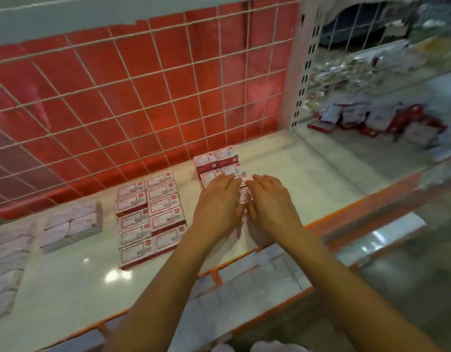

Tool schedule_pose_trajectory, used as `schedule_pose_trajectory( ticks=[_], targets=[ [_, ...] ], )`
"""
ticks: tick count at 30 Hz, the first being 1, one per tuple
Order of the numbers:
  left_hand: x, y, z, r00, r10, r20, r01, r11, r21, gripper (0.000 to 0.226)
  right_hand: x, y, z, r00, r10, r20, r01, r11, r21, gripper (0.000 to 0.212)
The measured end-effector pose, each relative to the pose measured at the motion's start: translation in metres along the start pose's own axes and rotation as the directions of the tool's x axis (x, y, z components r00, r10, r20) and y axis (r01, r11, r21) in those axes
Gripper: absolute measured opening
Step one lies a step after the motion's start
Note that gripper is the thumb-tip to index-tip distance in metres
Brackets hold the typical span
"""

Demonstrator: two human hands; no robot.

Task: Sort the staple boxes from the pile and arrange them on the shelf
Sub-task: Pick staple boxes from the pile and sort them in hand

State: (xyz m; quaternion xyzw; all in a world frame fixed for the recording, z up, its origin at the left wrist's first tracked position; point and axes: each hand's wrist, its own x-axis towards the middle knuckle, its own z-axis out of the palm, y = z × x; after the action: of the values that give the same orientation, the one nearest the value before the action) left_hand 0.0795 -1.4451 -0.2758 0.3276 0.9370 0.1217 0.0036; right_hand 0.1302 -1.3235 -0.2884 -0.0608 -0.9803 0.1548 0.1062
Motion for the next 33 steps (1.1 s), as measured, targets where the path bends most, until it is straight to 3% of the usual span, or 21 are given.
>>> schedule_pose_trajectory(
  ticks=[11, 22, 28, 33],
  targets=[
    [0.051, 0.118, 0.044, 0.998, 0.052, 0.047, -0.05, 0.998, -0.029, 0.051, -0.026, 0.124, -0.044, 0.993, 0.114, 0.018, -0.114, 0.993, -0.017, 0.049],
    [0.116, 0.155, 0.063, 0.971, 0.225, 0.08, -0.221, 0.974, -0.059, 0.049, -0.016, 0.181, -0.052, 0.961, 0.269, -0.064, -0.268, 0.963, 0.027, 0.042],
    [0.145, 0.183, 0.083, 0.942, 0.329, 0.073, -0.321, 0.942, -0.103, 0.052, -0.01, 0.221, -0.054, 0.909, 0.392, -0.143, -0.389, 0.92, 0.051, 0.041],
    [0.176, 0.208, 0.094, 0.932, 0.348, 0.099, -0.339, 0.936, -0.099, 0.055, -0.006, 0.256, -0.054, 0.898, 0.399, -0.184, -0.394, 0.917, 0.061, 0.039]
  ],
)
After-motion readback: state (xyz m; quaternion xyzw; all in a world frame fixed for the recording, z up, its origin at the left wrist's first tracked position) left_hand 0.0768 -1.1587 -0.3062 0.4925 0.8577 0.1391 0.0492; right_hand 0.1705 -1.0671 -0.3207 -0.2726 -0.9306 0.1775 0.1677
